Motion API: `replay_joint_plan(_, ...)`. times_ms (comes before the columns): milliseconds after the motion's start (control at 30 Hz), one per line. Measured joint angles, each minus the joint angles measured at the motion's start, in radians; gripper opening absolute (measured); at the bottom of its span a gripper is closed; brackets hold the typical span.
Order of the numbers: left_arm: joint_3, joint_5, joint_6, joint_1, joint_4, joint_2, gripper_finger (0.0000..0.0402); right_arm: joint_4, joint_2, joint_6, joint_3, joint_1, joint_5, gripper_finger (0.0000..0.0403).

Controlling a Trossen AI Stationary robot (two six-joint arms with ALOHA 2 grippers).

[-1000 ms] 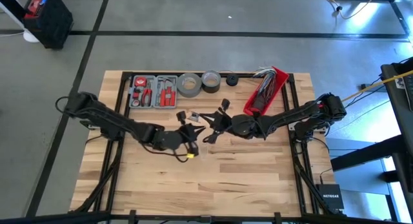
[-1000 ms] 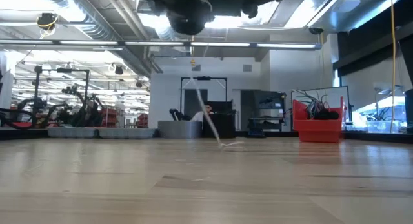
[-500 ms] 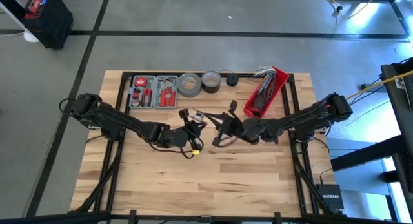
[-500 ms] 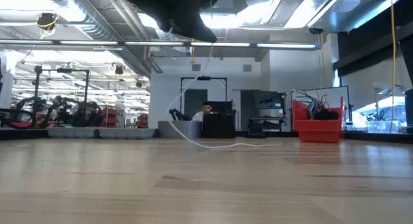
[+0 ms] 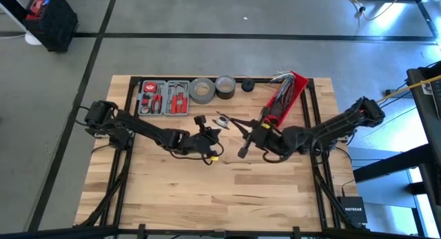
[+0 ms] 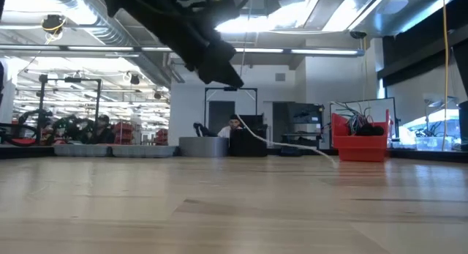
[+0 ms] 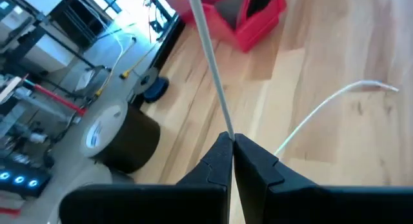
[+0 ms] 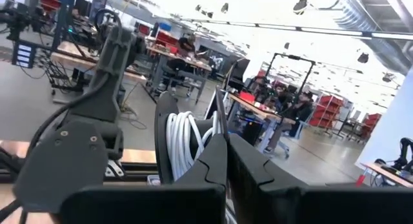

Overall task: Coil cords
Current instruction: Coil the white wire onto the spool

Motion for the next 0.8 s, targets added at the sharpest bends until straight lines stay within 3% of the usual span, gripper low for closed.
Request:
replay_joint_plan(200,-0.003,-0.004,0.025,-0.011,-0.087,-0.051,0.0003,-0.093,-0.006,0.004,0.004,0.025,0.035,0.0005)
replay_joint_plan(367,-0.002,-0.031,-0.018,-0.041,-0.203,-0.181,0.0002,-0.230,-0.006,0.043,0.006,0.037,0.029,0.0005)
replay_joint_plan(533,-0.002,-0.050,-0.162,-0.069,-0.404,-0.311,0.0001,-0.401,-0.002,0.152,0.005,0.035,-0.056,0.0005)
replay_joint_plan(800,-0.002,-0.130,-0.408,-0.115,-0.611,-0.436,0.0000,-0.486,0.076,0.190,0.004,-0.007,-0.058,0.0005)
